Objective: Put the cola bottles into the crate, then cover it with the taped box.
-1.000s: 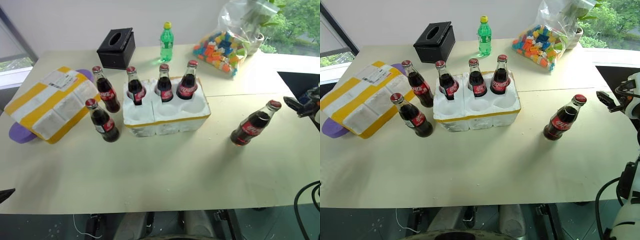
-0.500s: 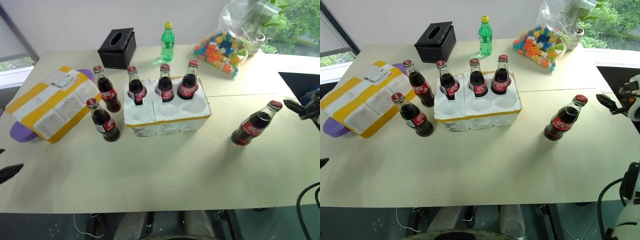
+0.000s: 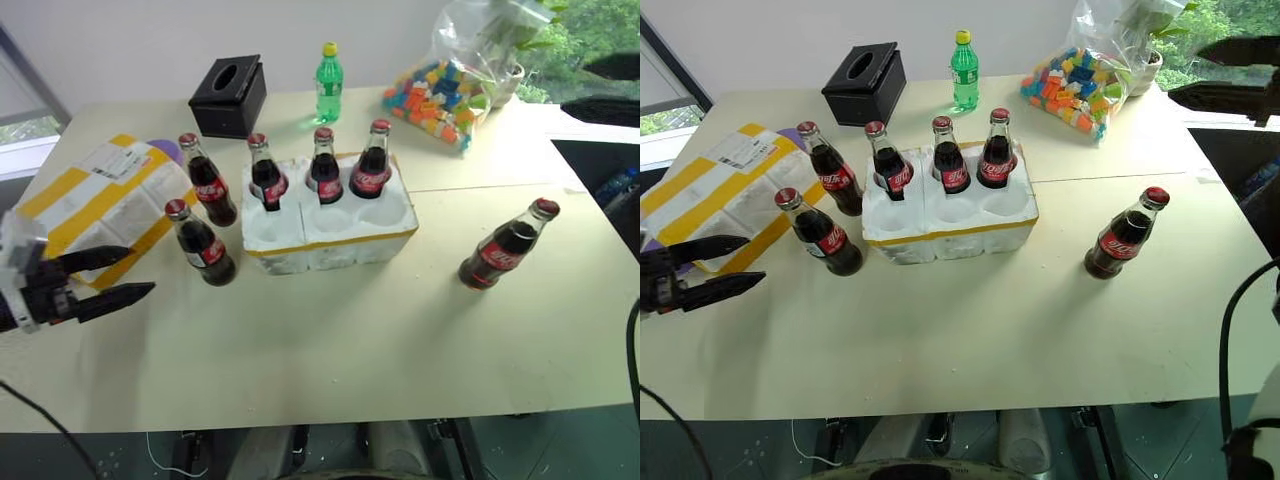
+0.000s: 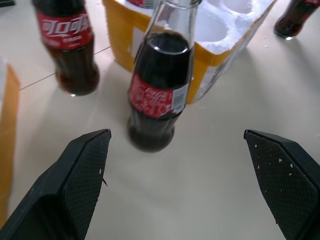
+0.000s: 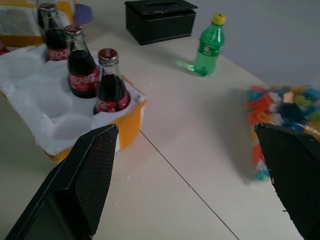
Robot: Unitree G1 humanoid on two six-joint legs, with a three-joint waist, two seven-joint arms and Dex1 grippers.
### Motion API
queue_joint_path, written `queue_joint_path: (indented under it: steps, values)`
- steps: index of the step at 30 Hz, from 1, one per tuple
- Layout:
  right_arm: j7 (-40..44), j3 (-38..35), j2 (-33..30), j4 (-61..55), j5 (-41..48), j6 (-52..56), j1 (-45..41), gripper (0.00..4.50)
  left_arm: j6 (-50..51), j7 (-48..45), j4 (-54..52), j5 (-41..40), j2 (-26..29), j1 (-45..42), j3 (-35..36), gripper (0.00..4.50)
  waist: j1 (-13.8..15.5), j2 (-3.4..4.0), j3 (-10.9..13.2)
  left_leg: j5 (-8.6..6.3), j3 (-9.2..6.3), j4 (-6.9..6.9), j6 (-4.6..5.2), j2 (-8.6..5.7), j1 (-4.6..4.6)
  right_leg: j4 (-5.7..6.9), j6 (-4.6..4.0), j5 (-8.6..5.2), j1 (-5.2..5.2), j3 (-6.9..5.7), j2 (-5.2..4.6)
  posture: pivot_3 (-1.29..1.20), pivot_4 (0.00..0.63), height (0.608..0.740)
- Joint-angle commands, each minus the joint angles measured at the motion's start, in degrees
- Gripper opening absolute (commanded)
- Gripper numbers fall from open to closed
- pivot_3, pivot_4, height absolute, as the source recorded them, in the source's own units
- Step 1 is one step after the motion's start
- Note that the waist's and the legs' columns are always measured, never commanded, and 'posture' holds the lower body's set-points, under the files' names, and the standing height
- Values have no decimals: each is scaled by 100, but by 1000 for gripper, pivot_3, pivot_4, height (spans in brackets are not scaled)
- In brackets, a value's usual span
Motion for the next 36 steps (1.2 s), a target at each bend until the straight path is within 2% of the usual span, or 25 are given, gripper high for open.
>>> queue_joint_path:
  steps: [1,7,11,25,27,30,33,36]
  values:
    - [103,104,59,-1091,728,781,-64,4500,-118,119,-43,12,-115,-369,-434,4466,18,2,1,0,0,1,0,-1,-3,1,0,0,-3,1,-1,0,150,732]
    - [91,-72,238,-2887,1569,1928,451,4500,-434,584,464,479,-542,-1354,-1349,4466,133,-4,1,2,1,7,-2,0,-8,12,-2,3,-14,3,0,0,150,732]
    - [-86,-264,254,-3620,1951,2379,749,4500,-600,762,779,712,-747,-1840,-1689,4466,172,-7,0,3,3,16,-2,-1,-11,15,-3,8,-14,3,0,0,150,732]
    - [-676,-578,295,-4378,2581,2829,1250,4500,-751,1120,1205,1070,-1502,-2305,-2430,4466,178,-13,-1,11,11,27,15,0,-13,19,0,13,-14,5,-1,0,150,732]
    - [-746,-611,307,-4429,2646,2870,1272,4500,-715,1114,1244,1023,-1514,-2398,-2390,3932,179,-15,-1,11,10,31,15,0,-13,20,1,14,-14,5,-1,0,150,732]
    - [-873,-679,307,-4525,2751,2910,1362,4500,-654,1071,1224,1007,-1448,-2466,-2367,2814,173,-16,-1,9,11,35,17,0,-14,21,2,15,-13,5,-1,0,150,732]
    - [-987,-766,288,-4625,2850,2927,1516,4500,-401,1009,1036,869,-1321,-2547,-2308,2836,174,-21,1,8,12,36,20,0,-14,21,2,15,-13,5,-1,0,150,732]
    - [-1106,-845,269,-4721,2932,2932,1696,4500,283,588,477,198,-980,-2730,-2101,2836,164,-31,8,8,12,37,21,0,-19,21,2,15,-18,5,-1,0,150,732]
